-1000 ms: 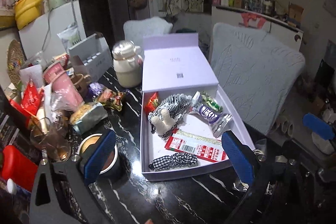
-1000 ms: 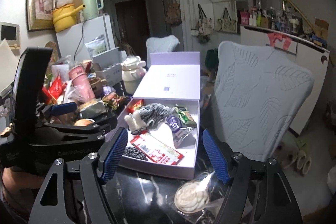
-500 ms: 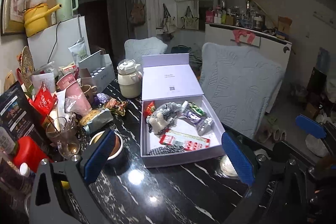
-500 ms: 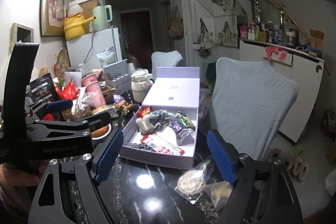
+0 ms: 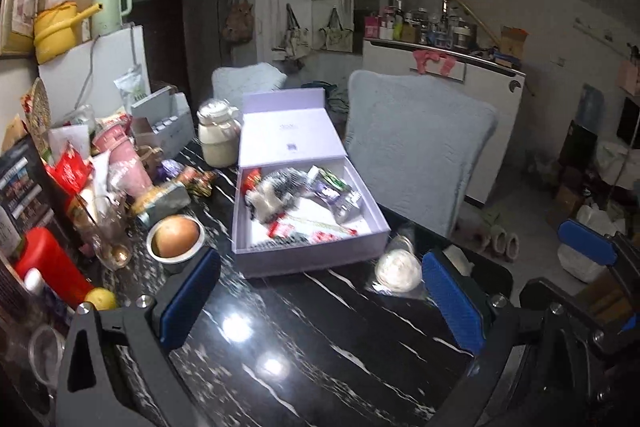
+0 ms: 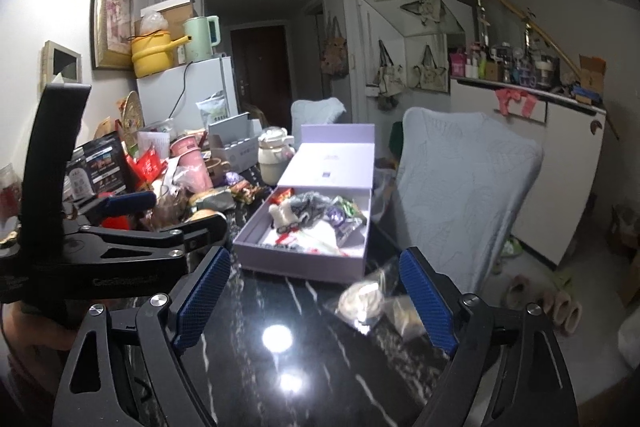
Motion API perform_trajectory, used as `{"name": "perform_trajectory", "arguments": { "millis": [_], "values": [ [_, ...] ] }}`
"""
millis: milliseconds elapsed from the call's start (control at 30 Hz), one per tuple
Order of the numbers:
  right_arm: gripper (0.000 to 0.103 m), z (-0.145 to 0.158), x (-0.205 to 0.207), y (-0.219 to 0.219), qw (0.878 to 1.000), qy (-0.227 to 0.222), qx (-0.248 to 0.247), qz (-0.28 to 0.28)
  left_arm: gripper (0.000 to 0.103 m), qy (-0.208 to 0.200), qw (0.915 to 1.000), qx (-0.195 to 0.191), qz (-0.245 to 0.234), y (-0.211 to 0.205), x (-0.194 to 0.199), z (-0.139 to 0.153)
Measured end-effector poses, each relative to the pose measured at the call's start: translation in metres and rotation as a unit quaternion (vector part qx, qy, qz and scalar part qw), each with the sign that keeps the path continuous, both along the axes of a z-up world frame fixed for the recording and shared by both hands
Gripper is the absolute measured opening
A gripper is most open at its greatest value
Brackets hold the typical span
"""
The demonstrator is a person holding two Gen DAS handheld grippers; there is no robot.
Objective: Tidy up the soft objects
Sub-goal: 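Withdraw both open tools from the box toward the clear zip bags, then reach the left tool to the beige-filled zip bag and grasp it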
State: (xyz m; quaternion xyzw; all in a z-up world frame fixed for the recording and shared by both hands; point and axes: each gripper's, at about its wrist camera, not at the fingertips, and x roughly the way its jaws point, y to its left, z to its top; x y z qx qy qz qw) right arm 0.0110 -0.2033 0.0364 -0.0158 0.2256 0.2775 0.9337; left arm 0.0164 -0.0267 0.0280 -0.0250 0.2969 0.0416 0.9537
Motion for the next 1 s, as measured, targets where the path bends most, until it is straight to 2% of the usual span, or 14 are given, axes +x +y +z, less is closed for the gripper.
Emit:
{"name": "perform_trajectory", "arguments": {
  "millis": [200,567,1000],
  "values": [
    [0.088,-0.02,-0.012,-0.018,0.999,0.023,-0.013,-0.024,0.102,0.019,0.9996,-0.013,-0.017,-0.017,-0.007,-0.023],
    [0.088,-0.071,-0.005,-0.047,0.995,0.092,-0.006,-0.045,0.102,0.071,0.996,-0.034,-0.043,-0.04,0.003,-0.068],
    [0.088,-0.118,0.039,-0.092,0.985,0.151,0.002,-0.08,0.102,0.091,0.9914,-0.046,-0.082,-0.076,0.049,-0.091]
  ]
}}
